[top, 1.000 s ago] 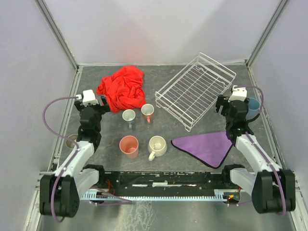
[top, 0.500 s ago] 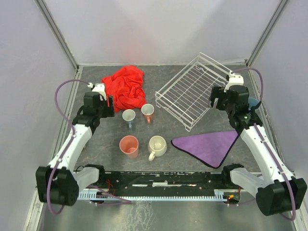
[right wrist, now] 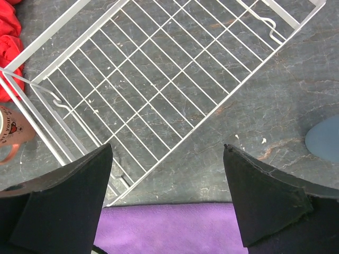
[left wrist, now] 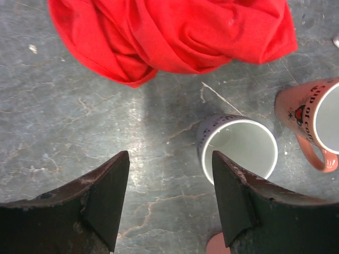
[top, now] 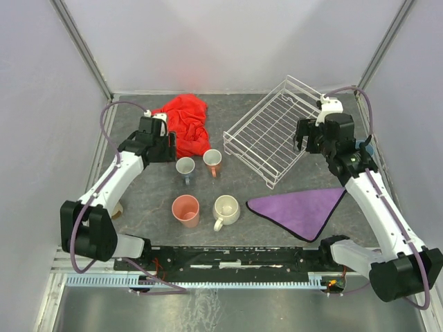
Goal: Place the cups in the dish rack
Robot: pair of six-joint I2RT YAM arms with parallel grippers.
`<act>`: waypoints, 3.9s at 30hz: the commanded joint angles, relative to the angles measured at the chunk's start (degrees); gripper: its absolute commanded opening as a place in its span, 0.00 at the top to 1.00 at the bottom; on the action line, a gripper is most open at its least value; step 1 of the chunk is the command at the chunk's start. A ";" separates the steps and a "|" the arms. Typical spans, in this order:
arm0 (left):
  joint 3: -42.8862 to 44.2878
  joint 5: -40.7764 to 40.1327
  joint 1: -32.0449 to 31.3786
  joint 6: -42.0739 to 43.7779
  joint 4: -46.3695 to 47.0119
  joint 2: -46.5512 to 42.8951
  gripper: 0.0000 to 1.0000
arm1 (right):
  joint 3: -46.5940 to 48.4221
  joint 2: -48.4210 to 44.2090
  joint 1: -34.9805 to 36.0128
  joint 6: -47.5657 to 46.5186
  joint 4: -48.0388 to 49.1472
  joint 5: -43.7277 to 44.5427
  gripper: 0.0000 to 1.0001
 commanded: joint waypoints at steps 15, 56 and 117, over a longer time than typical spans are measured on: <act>7.28 -2.97 -6.12 -6.28 -6.29 11.82 0.44 | 6.31 5.25 1.14 -2.49 2.04 0.79 0.06; 17.76 26.82 -4.48 -30.77 15.41 2.79 0.97 | 19.20 14.46 3.18 49.66 4.55 -55.47 0.16; -5.09 31.20 -9.80 -59.15 62.39 -2.68 0.97 | 3.76 26.84 13.49 89.51 61.35 -45.88 0.99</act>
